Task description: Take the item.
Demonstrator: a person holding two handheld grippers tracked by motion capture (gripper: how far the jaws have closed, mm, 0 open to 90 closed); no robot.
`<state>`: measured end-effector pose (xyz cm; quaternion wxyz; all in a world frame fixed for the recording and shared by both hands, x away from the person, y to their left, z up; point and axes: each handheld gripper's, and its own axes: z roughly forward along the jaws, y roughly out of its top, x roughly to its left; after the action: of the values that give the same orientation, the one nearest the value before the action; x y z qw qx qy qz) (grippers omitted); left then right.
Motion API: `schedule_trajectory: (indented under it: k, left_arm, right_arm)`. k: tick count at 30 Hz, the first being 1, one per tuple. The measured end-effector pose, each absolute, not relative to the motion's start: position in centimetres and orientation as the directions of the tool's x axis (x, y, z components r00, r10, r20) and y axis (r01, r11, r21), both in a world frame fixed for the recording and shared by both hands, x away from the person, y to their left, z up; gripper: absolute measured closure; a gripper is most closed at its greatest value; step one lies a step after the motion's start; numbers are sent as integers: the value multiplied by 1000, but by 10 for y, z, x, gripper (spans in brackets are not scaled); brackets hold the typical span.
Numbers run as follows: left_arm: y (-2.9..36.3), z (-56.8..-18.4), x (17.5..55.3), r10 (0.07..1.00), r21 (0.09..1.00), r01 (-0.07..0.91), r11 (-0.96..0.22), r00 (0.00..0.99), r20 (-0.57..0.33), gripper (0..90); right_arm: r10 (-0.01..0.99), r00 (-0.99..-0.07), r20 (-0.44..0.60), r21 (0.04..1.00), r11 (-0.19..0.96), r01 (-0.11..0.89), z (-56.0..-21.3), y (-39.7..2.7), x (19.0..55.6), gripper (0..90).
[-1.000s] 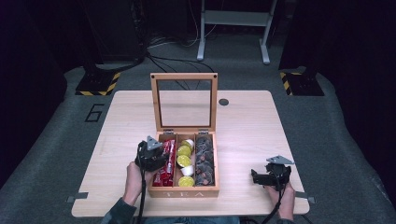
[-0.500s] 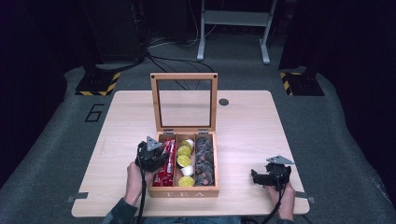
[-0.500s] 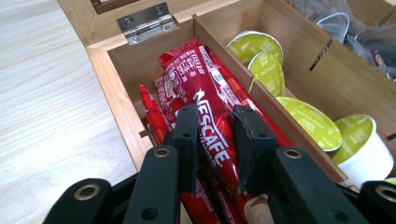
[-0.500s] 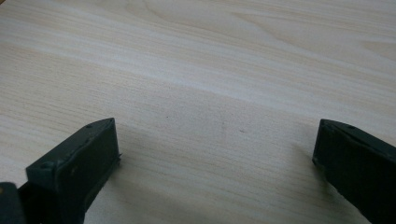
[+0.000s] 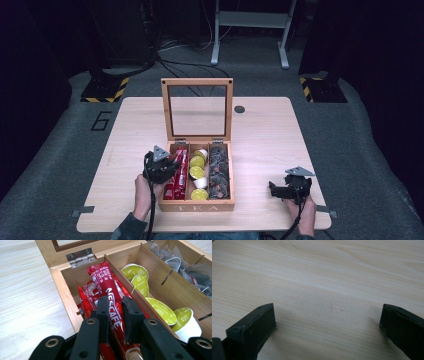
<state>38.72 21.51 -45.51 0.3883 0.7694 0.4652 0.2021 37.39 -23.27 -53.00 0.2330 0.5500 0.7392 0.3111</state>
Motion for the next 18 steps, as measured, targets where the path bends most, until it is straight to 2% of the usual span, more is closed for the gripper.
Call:
schedule_trajectory:
  k: [9,18]
  left_arm:
    - [215,-443,382,859,815,527,-239,506,-76,782]
    - [219,-428,379,846,835,490,-250,530,-57,785]
  right_arm:
    - [958,-287,-2,716,202,668,-530,-233,374,0]
    - [957,-288,-3,717,203,667,-530,-233,374,0]
